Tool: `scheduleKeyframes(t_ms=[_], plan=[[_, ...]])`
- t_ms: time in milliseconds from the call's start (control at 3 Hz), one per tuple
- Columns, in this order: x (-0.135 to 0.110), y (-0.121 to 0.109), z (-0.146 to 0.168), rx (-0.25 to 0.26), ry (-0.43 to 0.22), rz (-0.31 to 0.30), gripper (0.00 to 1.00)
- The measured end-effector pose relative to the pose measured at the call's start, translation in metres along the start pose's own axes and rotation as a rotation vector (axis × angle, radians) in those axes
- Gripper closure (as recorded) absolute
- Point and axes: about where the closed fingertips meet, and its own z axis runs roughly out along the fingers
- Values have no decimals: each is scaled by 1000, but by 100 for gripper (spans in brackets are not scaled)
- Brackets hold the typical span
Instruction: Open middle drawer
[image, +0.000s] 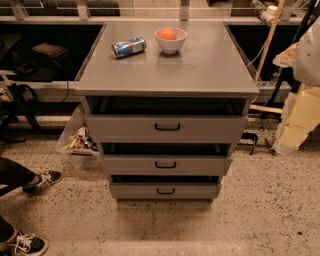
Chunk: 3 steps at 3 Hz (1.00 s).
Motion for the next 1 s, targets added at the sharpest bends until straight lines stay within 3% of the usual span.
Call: scheduleKeyframes(t_ms=[667, 1000], plan=[[-4, 1, 13, 9, -3, -3, 0], [-17, 4, 55, 19, 7, -2, 0]])
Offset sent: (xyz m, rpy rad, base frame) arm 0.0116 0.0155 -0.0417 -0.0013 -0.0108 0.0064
